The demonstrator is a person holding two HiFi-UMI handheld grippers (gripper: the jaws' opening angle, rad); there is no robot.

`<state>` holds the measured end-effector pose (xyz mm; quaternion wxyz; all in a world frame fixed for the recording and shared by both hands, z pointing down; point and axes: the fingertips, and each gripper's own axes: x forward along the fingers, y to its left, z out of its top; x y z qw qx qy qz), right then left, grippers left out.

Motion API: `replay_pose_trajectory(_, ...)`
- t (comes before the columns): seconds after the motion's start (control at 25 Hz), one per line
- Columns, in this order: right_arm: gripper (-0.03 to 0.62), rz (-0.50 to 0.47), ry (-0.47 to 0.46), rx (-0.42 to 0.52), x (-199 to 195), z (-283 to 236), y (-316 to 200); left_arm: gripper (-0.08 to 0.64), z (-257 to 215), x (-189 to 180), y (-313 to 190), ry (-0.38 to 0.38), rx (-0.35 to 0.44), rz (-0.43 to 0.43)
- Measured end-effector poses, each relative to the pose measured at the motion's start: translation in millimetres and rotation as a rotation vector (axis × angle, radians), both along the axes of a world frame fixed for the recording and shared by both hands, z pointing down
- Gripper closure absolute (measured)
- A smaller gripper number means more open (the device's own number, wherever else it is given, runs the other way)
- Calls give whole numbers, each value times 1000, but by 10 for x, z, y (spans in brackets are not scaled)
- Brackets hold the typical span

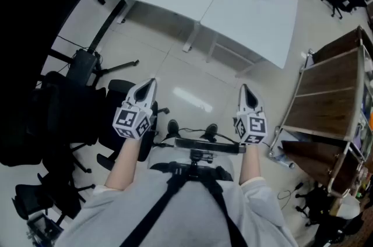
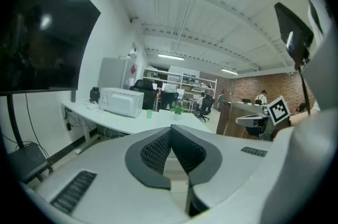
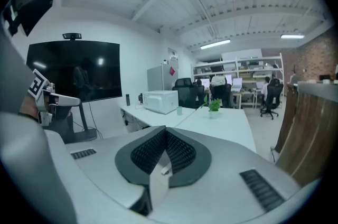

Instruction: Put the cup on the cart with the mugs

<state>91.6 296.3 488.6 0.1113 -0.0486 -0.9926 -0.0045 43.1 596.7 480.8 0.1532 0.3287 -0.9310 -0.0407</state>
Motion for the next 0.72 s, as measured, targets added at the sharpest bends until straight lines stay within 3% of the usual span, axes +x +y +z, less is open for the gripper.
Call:
replay_pose_trajectory(0.28,583,5,-7,-1,-9,-39,-142,557,-257,-118,9,-146,-17,-85)
replay_pose_trajectory(0.56,583,-23,5,-14,-5,21,-305,557,-216,-94,-218,-122,-6,-86)
replay_pose_trajectory(0.72,583,-44,67,-21,-7,-5,-498,557,-191,-53,-428,-97,8,-103)
